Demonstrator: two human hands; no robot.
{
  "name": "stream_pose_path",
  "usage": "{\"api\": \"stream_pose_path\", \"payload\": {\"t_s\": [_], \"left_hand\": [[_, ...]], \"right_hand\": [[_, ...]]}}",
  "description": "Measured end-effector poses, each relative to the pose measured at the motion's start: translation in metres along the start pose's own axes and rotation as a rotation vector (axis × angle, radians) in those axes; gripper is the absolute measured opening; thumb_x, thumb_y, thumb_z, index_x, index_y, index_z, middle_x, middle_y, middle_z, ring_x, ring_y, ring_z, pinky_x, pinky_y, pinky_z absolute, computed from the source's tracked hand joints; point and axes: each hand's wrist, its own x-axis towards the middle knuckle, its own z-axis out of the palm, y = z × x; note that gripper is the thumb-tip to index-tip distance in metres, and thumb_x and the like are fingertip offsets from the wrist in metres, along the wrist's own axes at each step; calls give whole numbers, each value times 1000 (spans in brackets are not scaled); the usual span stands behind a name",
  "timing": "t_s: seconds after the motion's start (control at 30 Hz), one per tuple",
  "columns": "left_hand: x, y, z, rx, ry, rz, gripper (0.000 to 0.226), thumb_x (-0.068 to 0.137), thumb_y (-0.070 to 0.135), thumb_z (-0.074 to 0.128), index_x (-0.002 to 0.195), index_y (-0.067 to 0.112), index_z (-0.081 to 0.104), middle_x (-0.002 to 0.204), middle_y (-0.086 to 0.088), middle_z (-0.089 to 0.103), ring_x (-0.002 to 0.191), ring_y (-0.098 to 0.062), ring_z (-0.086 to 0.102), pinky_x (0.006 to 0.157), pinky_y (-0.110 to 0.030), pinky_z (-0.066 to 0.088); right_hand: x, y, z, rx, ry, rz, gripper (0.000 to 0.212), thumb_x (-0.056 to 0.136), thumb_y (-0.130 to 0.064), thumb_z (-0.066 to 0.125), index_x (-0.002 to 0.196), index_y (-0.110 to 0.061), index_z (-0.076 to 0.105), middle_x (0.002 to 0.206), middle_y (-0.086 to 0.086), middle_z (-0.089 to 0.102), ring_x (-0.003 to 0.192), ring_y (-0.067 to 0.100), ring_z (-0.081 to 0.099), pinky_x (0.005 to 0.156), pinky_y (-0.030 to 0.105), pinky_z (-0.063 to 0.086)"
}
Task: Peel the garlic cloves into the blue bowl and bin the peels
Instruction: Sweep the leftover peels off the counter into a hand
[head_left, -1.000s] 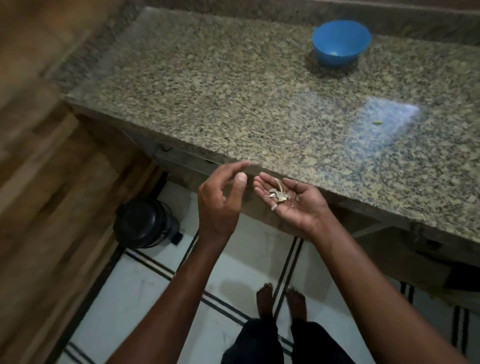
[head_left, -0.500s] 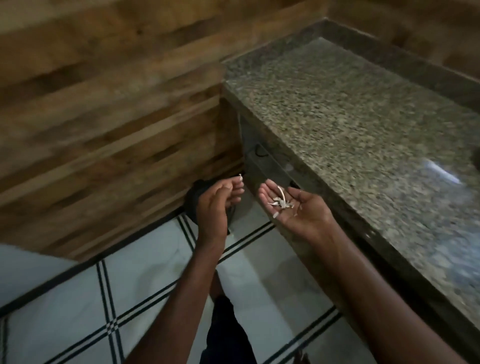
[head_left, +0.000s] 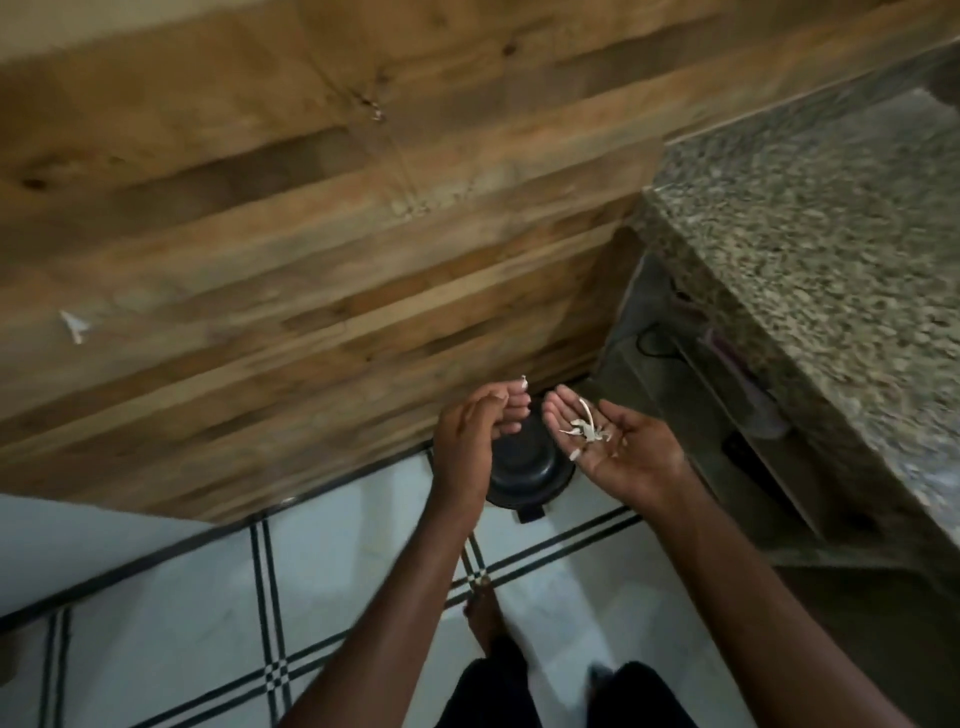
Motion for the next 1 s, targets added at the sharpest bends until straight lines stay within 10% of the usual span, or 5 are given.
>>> {"api": "stream_pose_path", "payload": {"t_s": [0.3,0.7,0.9,1.0], "left_hand": [[94,-22,-31,-50,69,-146,35,107,15,45,112,-3,74,100,-22,76,96,-33,74,79,-29,60],[154,-144,-42,28,186,-397,26,102,18,63,99,-3,76,87,-19,76,71,-19,71,64,-24,57],[182,-259,-38,210,77,-521,4,92,9,75,88,7,76,75,-9,74,65,-15,66,61,-23,56],[209,-328,-34,306,11,-556,13,85,1,80,86,14,75,85,-8,76,77,-21,72,74,-36,63]], "right_hand": [[91,-4,36,-43,50,46,48,108,-19,31,121,15,62,125,31,66,100,44,73,101,50,48],[205,-2,-46,-48,180,146,53,106,-17,31,108,19,70,125,33,65,99,44,73,84,56,58],[290,8,-138,-82,261,165,56,106,-20,26,158,2,23,164,23,18,152,41,26,117,47,40],[345,10,-184,-176,333,141,67,102,-33,37,160,-3,23,162,21,33,139,43,43,92,51,55]]}}
